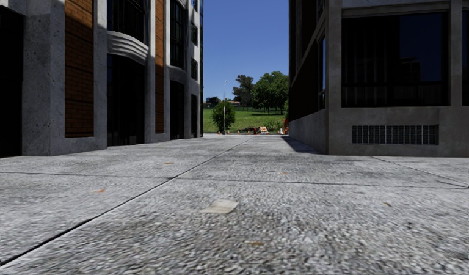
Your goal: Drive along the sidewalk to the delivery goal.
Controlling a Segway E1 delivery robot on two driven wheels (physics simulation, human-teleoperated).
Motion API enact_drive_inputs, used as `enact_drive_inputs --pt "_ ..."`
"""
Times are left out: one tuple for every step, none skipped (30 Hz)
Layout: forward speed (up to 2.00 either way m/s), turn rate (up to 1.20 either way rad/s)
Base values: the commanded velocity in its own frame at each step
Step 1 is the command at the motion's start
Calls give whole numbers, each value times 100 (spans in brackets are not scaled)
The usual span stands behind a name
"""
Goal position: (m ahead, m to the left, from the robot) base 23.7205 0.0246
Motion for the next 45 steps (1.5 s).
enact_drive_inputs --pt "200 0" --pt "200 0" --pt "200 0" --pt "200 0" --pt "200 0" --pt "200 0" --pt "200 0" --pt "200 0" --pt "200 0" --pt "200 0" --pt "200 0" --pt "200 0" --pt "200 0" --pt "200 0" --pt "200 0" --pt "200 0" --pt "200 0" --pt "200 0" --pt "200 0" --pt "200 0" --pt "200 0" --pt "200 0" --pt "200 0" --pt "200 0" --pt "200 0" --pt "200 0" --pt "200 0" --pt "200 0" --pt "200 0" --pt "200 0" --pt "200 0" --pt "200 0" --pt "200 0" --pt "200 0" --pt "200 0" --pt "200 0" --pt "200 0" --pt "200 0" --pt "200 0" --pt "200 0" --pt "200 0" --pt "200 0" --pt "200 0" --pt "200 0" --pt "200 0"
